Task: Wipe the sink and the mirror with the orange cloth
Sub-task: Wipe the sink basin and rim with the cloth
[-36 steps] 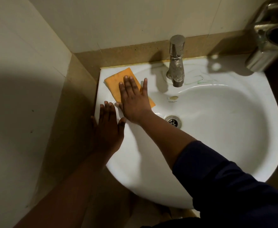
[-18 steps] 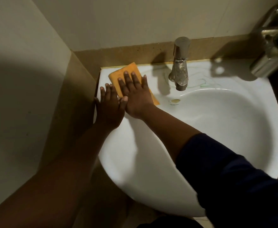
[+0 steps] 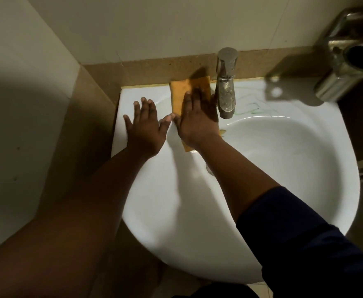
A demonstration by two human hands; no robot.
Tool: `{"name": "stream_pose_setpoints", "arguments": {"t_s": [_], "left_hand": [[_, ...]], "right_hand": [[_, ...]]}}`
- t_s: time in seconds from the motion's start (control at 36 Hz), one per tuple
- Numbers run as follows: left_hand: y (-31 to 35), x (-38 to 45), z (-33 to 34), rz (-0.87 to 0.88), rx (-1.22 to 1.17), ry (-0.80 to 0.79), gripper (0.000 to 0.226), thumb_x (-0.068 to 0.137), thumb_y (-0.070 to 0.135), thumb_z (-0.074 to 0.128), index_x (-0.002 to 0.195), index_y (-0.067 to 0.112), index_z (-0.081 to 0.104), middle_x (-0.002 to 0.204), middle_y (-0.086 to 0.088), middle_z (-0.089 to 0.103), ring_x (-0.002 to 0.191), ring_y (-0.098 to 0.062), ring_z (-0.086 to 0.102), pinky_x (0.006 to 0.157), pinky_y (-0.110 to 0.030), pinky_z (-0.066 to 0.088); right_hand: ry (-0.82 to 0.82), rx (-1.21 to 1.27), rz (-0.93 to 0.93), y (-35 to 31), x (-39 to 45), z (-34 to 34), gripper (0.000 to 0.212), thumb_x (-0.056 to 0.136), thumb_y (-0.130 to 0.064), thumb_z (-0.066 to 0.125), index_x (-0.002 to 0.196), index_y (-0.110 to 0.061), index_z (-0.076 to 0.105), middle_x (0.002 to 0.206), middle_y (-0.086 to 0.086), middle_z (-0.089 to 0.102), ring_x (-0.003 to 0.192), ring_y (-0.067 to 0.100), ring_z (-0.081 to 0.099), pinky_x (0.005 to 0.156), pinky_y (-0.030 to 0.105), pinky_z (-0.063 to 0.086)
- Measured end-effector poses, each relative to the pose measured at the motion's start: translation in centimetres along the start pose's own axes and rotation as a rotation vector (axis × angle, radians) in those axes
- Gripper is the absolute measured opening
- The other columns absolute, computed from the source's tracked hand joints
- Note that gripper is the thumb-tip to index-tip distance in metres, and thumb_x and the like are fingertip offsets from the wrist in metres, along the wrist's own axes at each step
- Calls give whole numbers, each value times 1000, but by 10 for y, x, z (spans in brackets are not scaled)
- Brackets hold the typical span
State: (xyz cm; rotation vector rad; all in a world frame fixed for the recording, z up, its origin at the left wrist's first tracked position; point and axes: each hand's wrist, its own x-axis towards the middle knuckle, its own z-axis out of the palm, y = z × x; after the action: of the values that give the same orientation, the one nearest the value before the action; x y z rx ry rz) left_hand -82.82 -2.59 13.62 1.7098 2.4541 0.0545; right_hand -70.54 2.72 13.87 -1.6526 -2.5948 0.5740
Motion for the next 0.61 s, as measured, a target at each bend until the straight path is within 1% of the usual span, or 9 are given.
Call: {"name": "stream_pose_setpoints", "arguments": {"t_s": [0.08, 0.17, 0.22, 0.31, 0.36, 0.42, 0.47, 0.56, 0.61], "left_hand": [[8, 2, 1, 15, 13, -26, 68, 97, 50, 19, 149, 9, 3, 158, -11, -4, 146, -28, -6, 114, -53, -3], [14, 0, 4, 76, -1, -25, 66, 98, 47, 19, 149, 8, 4, 158, -11, -4, 146, -27, -7, 114, -53, -4], [22, 1, 5, 113, -18, -57, 65, 98, 47, 16, 149, 10, 3, 158, -10, -5, 146, -25, -9, 114, -52, -4], [35, 7, 3, 115, -67, -95, 63, 98, 47, 12, 150, 12, 1, 159, -6, -6, 146, -23, -11, 114, -50, -7], [38, 12, 2, 101, -99, -101, 60, 99, 45, 11, 150, 15, 1, 159, -4, -5, 146, -21, -10, 114, -49, -9], [37, 17, -1, 103, -102, -112, 59, 99, 45, 10, 150, 17, 1, 159, -2, -4, 146, -20, -9, 115, -48, -9], [34, 21, -5, 115, -103, -125, 58, 99, 44, 10, 150, 18, 1, 159, -1, -2, 146, -19, -7, 115, -48, -8], [29, 22, -10, 130, -131, -122, 57, 100, 43, 11, 150, 17, 4, 159, 0, 1, 146, -18, -4, 116, -47, -5], [29, 18, -11, 148, -142, -137, 57, 99, 43, 12, 150, 17, 4, 159, 0, 2, 146, -18, -4, 116, -47, -5]], "right_hand": [[21, -101, 19, 1, -9, -1, 73, 99, -51, 18, 150, -3, -4, 158, 18, -5, 146, 33, -2, 116, 46, 6], [-8, -221, 6, 4, -25, 0, 72, 100, -48, 16, 149, 1, -5, 157, 22, -1, 146, 34, -3, 115, 46, 8], [-19, -282, -8, 4, -31, 0, 69, 101, -43, 16, 148, 3, -5, 156, 25, 2, 145, 35, -3, 115, 46, 7], [-21, -364, -22, 2, -24, -8, 63, 102, -32, 16, 145, 10, -3, 153, 31, 3, 144, 40, 0, 116, 47, 4], [-59, -314, -27, 0, -15, -15, 62, 102, -29, 19, 144, 11, -1, 153, 31, 8, 143, 41, 7, 116, 46, 8], [-96, -203, -6, -2, -8, -24, 61, 102, -28, 26, 146, 8, 4, 153, 25, 16, 141, 38, 18, 115, 46, 15], [-106, -193, -18, -5, -1, -26, 60, 102, -29, 28, 146, 7, 9, 151, 25, 21, 139, 38, 24, 114, 45, 16], [-109, -271, -46, -10, 7, -22, 63, 101, -34, 30, 146, 7, 10, 150, 25, 24, 138, 37, 25, 114, 45, 16], [-98, -206, -23, -8, 5, -21, 65, 100, -33, 32, 147, 5, 7, 152, 23, 21, 141, 35, 21, 115, 42, 14]]}}
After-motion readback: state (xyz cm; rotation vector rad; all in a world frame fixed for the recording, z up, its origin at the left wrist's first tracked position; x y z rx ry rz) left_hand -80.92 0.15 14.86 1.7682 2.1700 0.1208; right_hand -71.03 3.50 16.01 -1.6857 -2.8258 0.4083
